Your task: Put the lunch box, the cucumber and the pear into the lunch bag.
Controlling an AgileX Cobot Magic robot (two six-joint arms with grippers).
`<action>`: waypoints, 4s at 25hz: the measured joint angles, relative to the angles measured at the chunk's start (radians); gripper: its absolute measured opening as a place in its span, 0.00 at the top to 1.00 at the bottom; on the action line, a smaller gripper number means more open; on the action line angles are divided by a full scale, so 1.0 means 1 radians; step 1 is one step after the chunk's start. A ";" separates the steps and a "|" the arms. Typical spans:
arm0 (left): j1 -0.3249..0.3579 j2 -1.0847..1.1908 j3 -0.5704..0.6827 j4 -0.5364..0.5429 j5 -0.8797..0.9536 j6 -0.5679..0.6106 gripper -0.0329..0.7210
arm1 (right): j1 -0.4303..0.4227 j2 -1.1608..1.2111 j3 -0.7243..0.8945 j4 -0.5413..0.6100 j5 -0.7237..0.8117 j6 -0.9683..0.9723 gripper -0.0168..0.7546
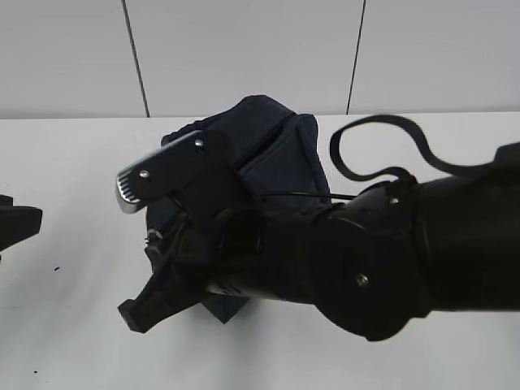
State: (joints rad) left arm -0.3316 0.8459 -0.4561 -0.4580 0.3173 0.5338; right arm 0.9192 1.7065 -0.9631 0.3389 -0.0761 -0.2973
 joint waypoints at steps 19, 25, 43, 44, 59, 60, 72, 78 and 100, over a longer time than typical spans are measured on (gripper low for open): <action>0.000 0.425 -0.150 -0.527 0.045 0.792 0.45 | -0.082 -0.105 -0.052 0.094 0.088 -0.283 0.97; 0.000 0.517 -0.208 -0.700 0.137 1.033 0.45 | -0.082 -0.110 -0.052 0.096 0.095 -0.283 0.97; 0.000 0.606 -0.252 -0.765 0.216 1.080 0.97 | -0.107 -0.111 -0.069 0.118 0.105 -0.289 0.97; 0.000 0.606 -0.253 -0.765 0.217 1.080 0.97 | -0.123 -0.111 -0.077 0.128 0.109 -0.289 0.97; 0.000 0.607 -0.259 -0.765 0.254 1.074 0.97 | -0.408 -0.111 -0.163 0.162 0.166 -0.291 0.97; 0.000 0.606 -0.259 -0.764 0.256 1.067 0.97 | -0.438 -0.107 -0.163 0.162 0.166 -0.291 0.97; 0.049 0.504 -0.259 -0.535 0.304 0.833 0.97 | -0.553 0.009 -0.199 0.164 0.184 -0.291 0.97; 0.088 0.484 -0.259 -0.534 0.392 0.803 0.82 | -0.553 0.009 -0.199 0.164 0.212 -0.291 0.97; -0.056 0.867 -0.890 -0.266 0.329 0.312 0.45 | -0.553 0.009 -0.202 0.217 0.247 -0.291 0.97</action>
State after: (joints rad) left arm -0.3879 1.7126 -1.3464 -0.7245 0.6458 0.8454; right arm 0.3658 1.7152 -1.1654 0.5556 0.1711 -0.5886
